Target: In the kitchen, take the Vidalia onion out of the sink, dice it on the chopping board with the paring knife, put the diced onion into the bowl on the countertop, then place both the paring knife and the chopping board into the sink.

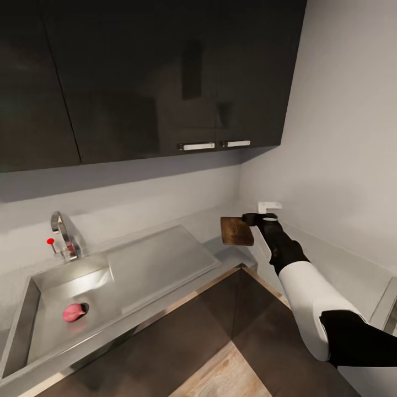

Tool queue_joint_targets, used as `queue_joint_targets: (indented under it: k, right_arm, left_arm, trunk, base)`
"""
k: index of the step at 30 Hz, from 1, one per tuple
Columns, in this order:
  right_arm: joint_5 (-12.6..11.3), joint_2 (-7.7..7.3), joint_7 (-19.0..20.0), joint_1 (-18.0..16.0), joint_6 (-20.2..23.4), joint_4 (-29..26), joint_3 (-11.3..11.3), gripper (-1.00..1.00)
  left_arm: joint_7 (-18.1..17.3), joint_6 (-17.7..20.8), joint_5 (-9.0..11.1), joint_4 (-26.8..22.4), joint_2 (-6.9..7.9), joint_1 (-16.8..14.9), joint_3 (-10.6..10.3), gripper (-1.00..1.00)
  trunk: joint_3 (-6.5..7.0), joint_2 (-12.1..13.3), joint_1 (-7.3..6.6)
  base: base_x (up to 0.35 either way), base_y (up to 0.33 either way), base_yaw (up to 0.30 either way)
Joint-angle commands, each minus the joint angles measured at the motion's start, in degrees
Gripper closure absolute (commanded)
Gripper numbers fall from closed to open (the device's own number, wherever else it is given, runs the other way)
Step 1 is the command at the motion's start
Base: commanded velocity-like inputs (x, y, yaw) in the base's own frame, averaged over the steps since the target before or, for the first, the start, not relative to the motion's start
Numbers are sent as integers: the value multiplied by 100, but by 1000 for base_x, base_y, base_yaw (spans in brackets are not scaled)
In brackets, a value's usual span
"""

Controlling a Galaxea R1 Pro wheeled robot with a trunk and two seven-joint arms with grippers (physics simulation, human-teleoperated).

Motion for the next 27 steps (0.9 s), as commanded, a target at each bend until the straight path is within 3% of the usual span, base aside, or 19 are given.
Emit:
queue_joint_targets:
  k: [1, 6, 11, 15, 17, 20, 22, 27]
  right_arm:
    - [3, 5, -142, -2, 37, 4, 12, -100]
    - [-23, 60, -789, -4, 55, 109, -10, -100]
    - [-39, 88, -1053, -9, 116, 179, -27, -100]
    - [-111, 189, -1686, -66, 353, 181, -34, -100]
    - [-227, 244, -1923, -79, 407, 157, -37, -100]
    - [-627, 433, -2215, -89, 459, 103, -24, -100]
    - [-740, 506, -2273, -90, 463, 99, -18, -100]
    - [-809, 530, -2309, -91, 472, 134, -20, -100]
  left_arm:
    - [1, -11, 13, -2, 1, 3, -2, -100]
    - [1, -11, 13, -2, -5, 2, -9, -100]
    - [1, -11, 12, -7, -7, 3, -11, -100]
    - [1, -11, 13, 1, -7, 2, -11, -100]
    - [1, -11, 13, 18, -7, 1, -11, -100]
    - [1, -11, 13, 52, -7, 4, -11, -100]
    - [1, -11, 13, 88, -7, 2, -11, -100]
    - [1, -11, 13, 193, -7, 2, -114, -100]
  trunk:
    - [-4, -6, 3]
    - [-4, -6, 3]
    - [-4, -6, 3]
    - [-4, -6, 3]
    - [-4, -6, 3]
    - [-4, -6, 3]
    - [-4, -6, 3]
    - [-4, -6, 3]
  base:
    - [5, 17, 0]
    - [2, 5, 0]
    - [0, 0, 0]
    - [0, 0, 0]
    - [0, 0, 0]
    - [26, 2, 0]
    - [170, 15, 0]
    - [301, 6, 0]
